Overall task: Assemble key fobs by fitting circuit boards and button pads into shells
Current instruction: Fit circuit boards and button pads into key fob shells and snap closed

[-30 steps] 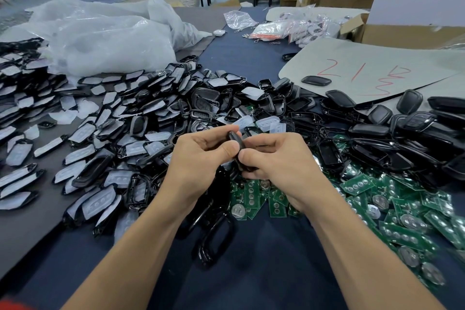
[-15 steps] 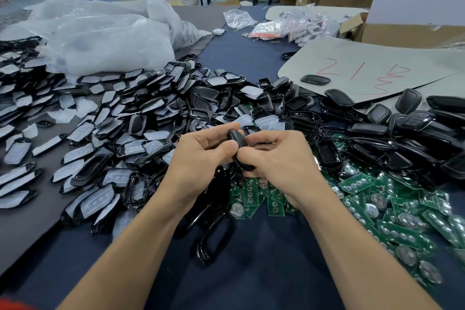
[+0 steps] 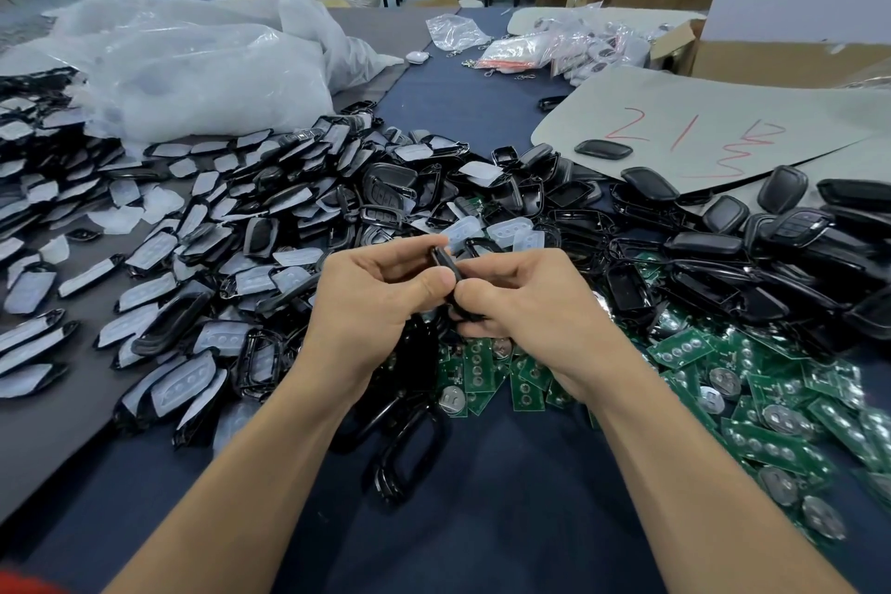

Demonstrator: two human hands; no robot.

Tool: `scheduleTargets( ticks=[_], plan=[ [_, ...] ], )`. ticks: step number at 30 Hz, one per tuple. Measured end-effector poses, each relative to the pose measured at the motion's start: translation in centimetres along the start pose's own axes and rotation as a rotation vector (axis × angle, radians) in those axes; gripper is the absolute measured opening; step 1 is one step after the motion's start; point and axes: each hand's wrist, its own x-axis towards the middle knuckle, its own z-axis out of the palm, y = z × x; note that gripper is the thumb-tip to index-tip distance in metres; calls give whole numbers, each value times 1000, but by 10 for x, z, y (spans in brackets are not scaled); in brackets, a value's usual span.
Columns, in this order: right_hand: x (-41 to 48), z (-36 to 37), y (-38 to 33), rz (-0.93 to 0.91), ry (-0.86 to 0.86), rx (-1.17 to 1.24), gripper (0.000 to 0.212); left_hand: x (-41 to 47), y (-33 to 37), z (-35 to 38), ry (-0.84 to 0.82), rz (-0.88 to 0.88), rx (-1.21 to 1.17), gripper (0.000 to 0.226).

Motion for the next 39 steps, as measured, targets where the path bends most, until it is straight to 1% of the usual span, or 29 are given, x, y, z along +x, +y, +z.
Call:
scheduleTargets(
  ticks=[3,5,9,11,14,16,18,20,22,24,26,28,31,35,39],
  plan=[
    [-1,-2,-2,-7,-36,-75,24,0,0,0,3,7,6,30],
    [-3,-1,-4,-40,-31,-191,24,0,0,0,8,13,15,30],
    [-10,9,-4,-211,49,-551,16,0,-1,2,45,28,40,29],
    [-12,15,-3,-260,91,-641,13,0,-1,3,68,37,59,28],
    [-11,16,-2,-245,148,-682,14,-1,1,3,95,55,77,29],
    [-11,14,-4,-212,147,-654,17,-1,2,2,91,73,100,27],
    [-11,11,-8,-175,118,-561,21,1,4,0,71,107,130,36],
    [-9,6,-12,-126,65,-490,20,2,7,-3,36,131,130,44],
    [-8,2,-13,-98,5,-454,16,3,9,-6,-20,136,107,41],
    [-8,1,-13,-81,-39,-398,21,2,11,-8,-53,148,84,37],
    [-8,0,-13,-78,-31,-317,28,1,12,-10,-45,156,35,28],
    [-9,0,-13,-83,32,-205,26,1,12,-10,-19,148,-6,20],
    [-9,0,-10,-80,100,-52,23,2,10,-10,4,142,-5,20],
    [-8,1,-9,-61,56,101,23,1,9,-10,21,131,-19,22],
    [-6,1,-8,-42,15,189,25,0,11,-9,21,165,-17,26]
  ],
)
